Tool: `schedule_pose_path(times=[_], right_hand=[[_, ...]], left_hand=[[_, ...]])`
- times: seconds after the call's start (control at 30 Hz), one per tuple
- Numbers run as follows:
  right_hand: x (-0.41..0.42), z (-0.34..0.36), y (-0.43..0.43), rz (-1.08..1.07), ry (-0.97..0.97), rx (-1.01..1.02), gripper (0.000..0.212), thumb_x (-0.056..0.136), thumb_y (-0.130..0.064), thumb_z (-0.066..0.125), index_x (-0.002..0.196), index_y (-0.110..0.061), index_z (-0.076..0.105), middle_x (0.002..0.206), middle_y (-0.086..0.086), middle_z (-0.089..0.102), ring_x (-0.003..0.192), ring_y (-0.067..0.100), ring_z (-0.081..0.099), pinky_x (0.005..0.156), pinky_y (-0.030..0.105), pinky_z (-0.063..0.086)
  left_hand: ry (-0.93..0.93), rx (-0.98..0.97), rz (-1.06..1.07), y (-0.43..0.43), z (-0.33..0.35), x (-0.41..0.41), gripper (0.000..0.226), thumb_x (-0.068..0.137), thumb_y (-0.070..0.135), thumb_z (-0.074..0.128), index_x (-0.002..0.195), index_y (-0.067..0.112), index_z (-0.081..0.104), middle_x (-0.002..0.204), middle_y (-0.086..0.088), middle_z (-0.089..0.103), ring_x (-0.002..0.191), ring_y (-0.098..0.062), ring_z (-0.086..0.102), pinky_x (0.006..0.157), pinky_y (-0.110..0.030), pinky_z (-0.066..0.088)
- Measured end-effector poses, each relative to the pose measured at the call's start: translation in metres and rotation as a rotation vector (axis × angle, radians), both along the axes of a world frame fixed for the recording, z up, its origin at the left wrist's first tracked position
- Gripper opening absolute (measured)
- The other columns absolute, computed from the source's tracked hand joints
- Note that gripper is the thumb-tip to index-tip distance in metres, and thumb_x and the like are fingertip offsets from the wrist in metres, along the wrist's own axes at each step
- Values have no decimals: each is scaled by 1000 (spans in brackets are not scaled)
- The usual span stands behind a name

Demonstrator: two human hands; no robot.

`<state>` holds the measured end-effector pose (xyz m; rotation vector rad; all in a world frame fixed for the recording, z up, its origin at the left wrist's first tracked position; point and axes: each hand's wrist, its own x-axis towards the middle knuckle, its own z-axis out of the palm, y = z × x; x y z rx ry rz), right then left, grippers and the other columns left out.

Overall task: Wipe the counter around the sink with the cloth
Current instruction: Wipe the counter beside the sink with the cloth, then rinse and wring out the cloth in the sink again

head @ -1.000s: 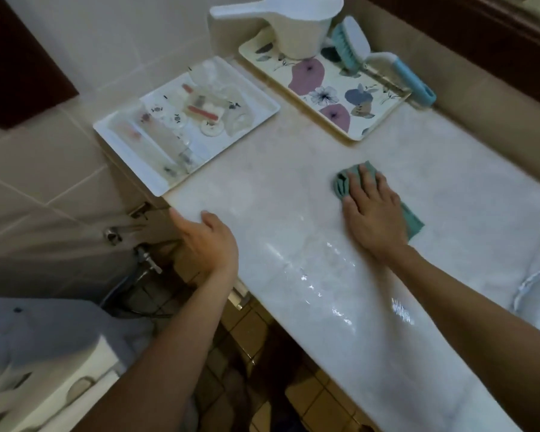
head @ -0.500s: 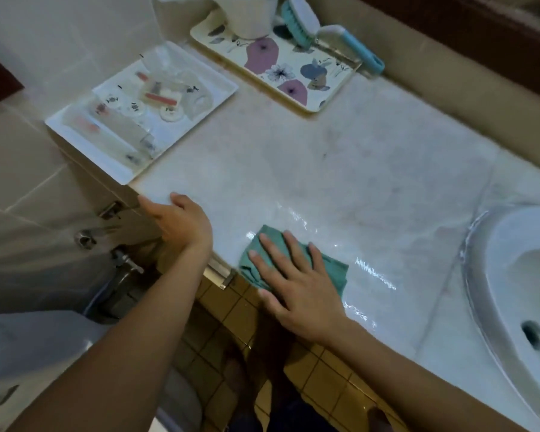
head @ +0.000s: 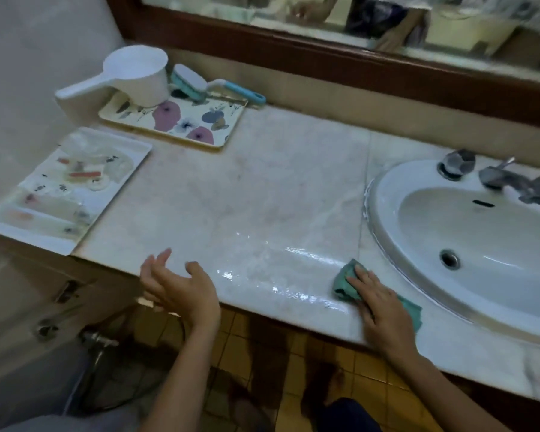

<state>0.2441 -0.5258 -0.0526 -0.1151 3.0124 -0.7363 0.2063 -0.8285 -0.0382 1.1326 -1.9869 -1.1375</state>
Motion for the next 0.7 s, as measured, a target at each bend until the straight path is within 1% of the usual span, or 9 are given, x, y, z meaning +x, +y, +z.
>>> schedule_pose_path(times=[0.07,0.17,0.23,0.3,0.4,0.5,0.57,0.63,0.7], right_hand=[[7,12,9,-110,-7,-214,39,90,-21,49,127,-33,55,135,-10,52,124,13,50,103,30,38],[9,44,24,-358,-58,-583,33,94,-5,55,116,-28,62,115,-6,65,100,10,61,84,13,44],[8,69,41,-460,-162,-820,29,96,-4,51,106,-27,67,104,-5,69,93,6,64,74,7,46],[6,89,66,-470,-372,-1129,26,97,-7,47,108,-18,68,104,11,72,98,24,68,79,24,54],[1,112,110,-421,-764,-1491,35,83,-2,52,117,0,63,112,33,62,104,45,59,94,49,45],[-10,130,155,-272,-926,-1516,53,66,5,59,119,6,57,108,33,56,96,42,58,85,46,51],[-19,139,184,-131,-980,-1478,49,71,6,64,119,4,53,108,30,54,91,37,60,79,43,54],[-29,147,211,-107,-1010,-1340,33,74,8,69,105,1,56,93,23,57,77,29,62,71,37,56],[-38,151,236,-147,-1032,-1205,18,78,13,65,84,-1,55,74,15,56,60,21,61,59,30,56]], left_hand=[[89,-73,-272,50,14,20,32,79,6,58,108,18,61,134,-2,44,122,-21,43,105,-30,29],[188,-212,-800,110,29,39,32,78,9,57,107,22,63,127,7,48,116,-2,46,94,-36,40],[243,-436,-1154,146,37,38,48,72,11,61,118,23,59,137,4,47,126,-11,45,93,-36,42],[223,-757,-1433,183,50,26,75,62,15,64,134,25,49,153,-2,35,140,-24,34,96,-37,36],[112,-1146,-1706,233,70,-1,95,62,23,64,149,24,25,163,0,8,149,-27,9,105,-41,24],[146,-1280,-1824,282,75,-24,92,64,31,70,145,14,29,151,-6,38,140,-29,33,100,-41,33],[283,-1219,-1823,315,74,-38,75,68,30,71,134,11,41,118,-7,61,103,-28,61,75,-38,48],[354,-1212,-1840,347,82,-55,48,75,25,65,119,11,53,87,-5,64,67,-24,61,47,-30,44],[414,-1310,-1855,374,94,-74,23,78,20,55,97,10,62,68,-3,60,49,-23,57,38,-24,31]])
